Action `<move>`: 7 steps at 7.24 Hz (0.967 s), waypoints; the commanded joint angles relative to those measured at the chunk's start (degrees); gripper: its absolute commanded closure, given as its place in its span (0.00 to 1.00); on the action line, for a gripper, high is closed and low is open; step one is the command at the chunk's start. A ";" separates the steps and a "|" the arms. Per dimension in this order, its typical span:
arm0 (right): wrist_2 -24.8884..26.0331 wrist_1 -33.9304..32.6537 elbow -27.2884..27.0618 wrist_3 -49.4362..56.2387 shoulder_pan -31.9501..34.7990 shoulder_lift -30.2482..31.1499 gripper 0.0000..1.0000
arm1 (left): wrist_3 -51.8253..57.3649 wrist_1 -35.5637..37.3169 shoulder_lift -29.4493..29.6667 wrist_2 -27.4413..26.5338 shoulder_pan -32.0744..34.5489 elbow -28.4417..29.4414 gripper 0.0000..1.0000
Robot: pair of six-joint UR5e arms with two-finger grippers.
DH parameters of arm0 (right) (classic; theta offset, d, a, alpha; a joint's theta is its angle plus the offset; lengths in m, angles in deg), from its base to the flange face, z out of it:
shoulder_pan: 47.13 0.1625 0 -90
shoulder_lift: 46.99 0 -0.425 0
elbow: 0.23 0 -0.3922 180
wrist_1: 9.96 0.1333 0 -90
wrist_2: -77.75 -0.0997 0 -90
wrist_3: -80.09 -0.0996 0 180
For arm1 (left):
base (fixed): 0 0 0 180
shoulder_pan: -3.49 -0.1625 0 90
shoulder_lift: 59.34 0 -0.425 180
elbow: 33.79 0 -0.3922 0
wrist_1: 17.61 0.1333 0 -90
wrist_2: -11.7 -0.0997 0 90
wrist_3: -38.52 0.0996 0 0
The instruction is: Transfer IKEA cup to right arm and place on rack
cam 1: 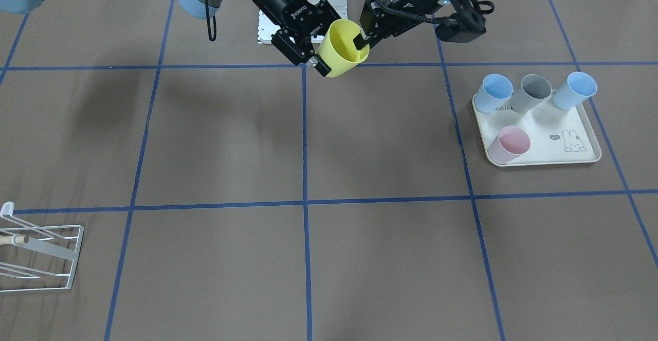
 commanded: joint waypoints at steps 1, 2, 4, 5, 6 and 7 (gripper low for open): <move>-0.20 -0.41 0.08 0.07 0.25 0.21 0.52 | 1.31 -0.03 -0.30 0.26 0.51 -0.36 0.00; -0.29 -0.59 0.17 0.25 0.51 0.21 0.52 | 2.80 0.05 -0.82 0.35 1.13 -0.79 0.00; -0.47 -12.98 -3.66 0.34 2.70 0.04 0.52 | 11.19 0.40 -6.25 -0.08 3.84 -0.97 0.00; -0.47 -21.60 -6.57 0.34 3.93 0.04 0.52 | 19.43 0.67 -10.19 -0.35 5.16 -0.80 0.00; -0.38 -28.56 -8.25 0.34 5.34 0.04 0.51 | 28.47 0.93 -14.41 -0.35 7.26 -0.45 0.00; -0.55 -33.24 -8.88 0.34 7.53 0.21 0.51 | 39.35 3.11 -18.11 -1.05 9.98 -0.45 0.00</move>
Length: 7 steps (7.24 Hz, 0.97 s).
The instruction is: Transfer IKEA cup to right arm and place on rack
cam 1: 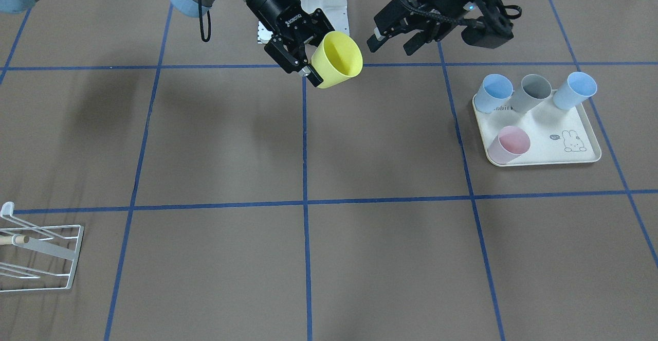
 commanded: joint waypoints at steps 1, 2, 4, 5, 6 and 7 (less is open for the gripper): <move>-0.28 -12.64 -1.56 1.22 4.63 0.03 0.51 | 23.72 6.00 -7.51 -2.31 5.84 0.12 0.00; -0.37 -16.62 -1.99 7.24 7.35 0.03 0.46 | 34.20 8.57 -10.76 -5.80 8.39 0.21 0.00; -0.72 -24.36 -2.00 21.19 13.50 0.21 0.46 | 47.44 8.77 -14.30 -6.02 12.71 2.14 0.00; -0.72 -26.22 -1.91 27.88 16.32 1.43 0.49 | 48.01 8.77 -14.75 -5.75 12.98 2.06 0.00; -0.72 -26.32 -1.65 34.91 18.95 3.35 0.52 | 48.10 8.77 -14.84 -5.23 13.07 2.06 0.00; -0.64 -26.32 -1.30 43.25 21.85 5.37 0.56 | 48.19 8.77 -14.84 -5.14 14.38 2.06 0.00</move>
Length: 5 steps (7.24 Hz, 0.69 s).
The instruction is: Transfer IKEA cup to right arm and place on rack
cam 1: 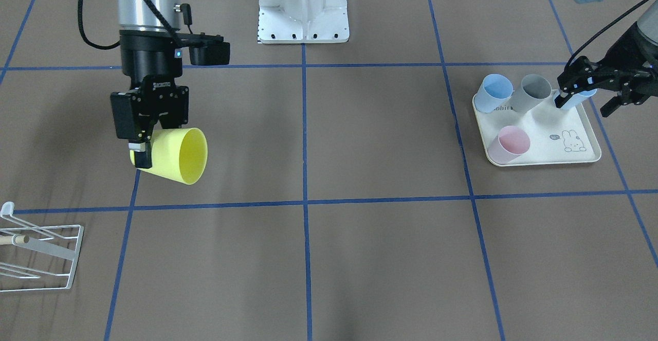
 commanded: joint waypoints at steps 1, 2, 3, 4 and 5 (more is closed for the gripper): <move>0.06 -0.44 0.90 18.17 6.74 3.83 0.61 | 3.96 0.10 -1.22 0.27 3.33 0.47 0.00; 0.06 -0.44 2.12 26.44 9.46 4.54 0.65 | 9.39 0.19 -1.66 1.22 5.96 2.04 0.00; 0.32 0.09 4.14 35.66 12.01 5.42 0.67 | 9.71 0.19 -1.67 3.84 6.51 2.50 0.00; 0.06 0.53 4.85 42.88 15.43 7.08 0.67 | 9.71 0.11 -1.84 3.96 6.52 2.50 0.00; -0.03 2.27 6.43 48.96 17.38 7.88 0.66 | 9.71 0.10 -1.84 3.96 6.52 2.50 0.00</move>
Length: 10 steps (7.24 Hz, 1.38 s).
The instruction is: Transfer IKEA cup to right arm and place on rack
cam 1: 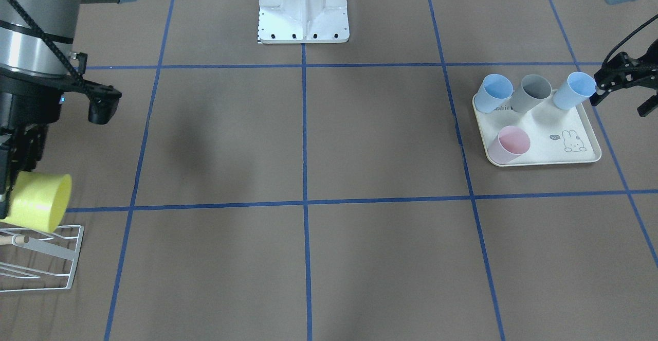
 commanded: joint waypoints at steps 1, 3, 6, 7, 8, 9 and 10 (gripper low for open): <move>-0.13 4.38 4.86 13.68 4.52 1.37 0.65 | 0.32 -0.03 -0.10 0.42 0.13 0.22 0.00; -0.30 16.29 13.20 17.93 6.11 3.82 0.62 | -0.21 -0.03 -0.10 0.42 0.13 0.22 0.00; -0.22 29.26 23.86 22.69 7.17 4.36 0.52 | -0.29 -0.03 -0.01 0.50 0.04 0.22 0.00; -0.04 31.89 25.36 22.69 7.17 5.58 0.50 | -0.29 -0.03 -0.01 0.50 0.04 0.22 0.00; 0.05 34.01 27.46 22.69 7.08 5.77 0.47 | -0.38 -0.03 -0.01 0.50 0.04 0.22 0.00; 0.22 34.20 28.00 22.69 6.99 5.86 0.45 | -0.38 -0.03 -0.01 0.59 -0.05 0.30 0.00; 0.31 34.29 28.01 22.69 6.73 6.20 0.44 | -0.38 -0.03 0.08 0.59 -0.05 0.31 0.00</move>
